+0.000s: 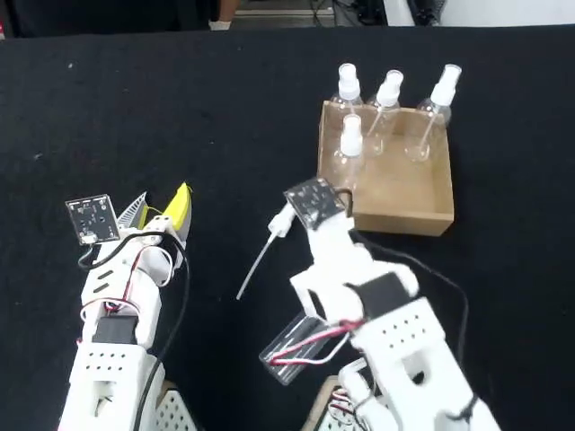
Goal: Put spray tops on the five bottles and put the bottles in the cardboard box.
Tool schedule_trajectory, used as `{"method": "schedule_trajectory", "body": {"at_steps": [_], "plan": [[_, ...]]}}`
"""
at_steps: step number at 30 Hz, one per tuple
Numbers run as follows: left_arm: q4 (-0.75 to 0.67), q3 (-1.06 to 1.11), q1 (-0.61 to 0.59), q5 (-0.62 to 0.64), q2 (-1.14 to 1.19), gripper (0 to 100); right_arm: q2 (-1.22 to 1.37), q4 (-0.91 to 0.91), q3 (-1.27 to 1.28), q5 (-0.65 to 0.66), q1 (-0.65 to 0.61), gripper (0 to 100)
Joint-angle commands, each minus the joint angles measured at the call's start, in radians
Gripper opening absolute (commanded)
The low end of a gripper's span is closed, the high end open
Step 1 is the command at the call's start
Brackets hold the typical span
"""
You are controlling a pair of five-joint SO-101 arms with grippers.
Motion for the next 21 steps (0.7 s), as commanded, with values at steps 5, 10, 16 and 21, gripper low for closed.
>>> {"method": "schedule_trajectory", "body": {"at_steps": [5,10,16,21], "plan": [[-0.026,-0.005,-0.001,-0.009,-0.005,23,0.24,0.057,-0.104,-0.232,-0.015,34.2],[-0.026,-0.005,-0.001,-0.009,-0.005,23,0.358,0.063,-0.113,-0.195,-0.021,34.0],[-0.026,-0.005,-0.001,-0.009,-0.005,23,0.398,0.064,-0.12,-0.12,-0.021,33.9],[-0.026,-0.005,-0.001,-0.009,-0.005,23,0.397,0.068,-0.16,-0.095,-0.02,33.9]]}}
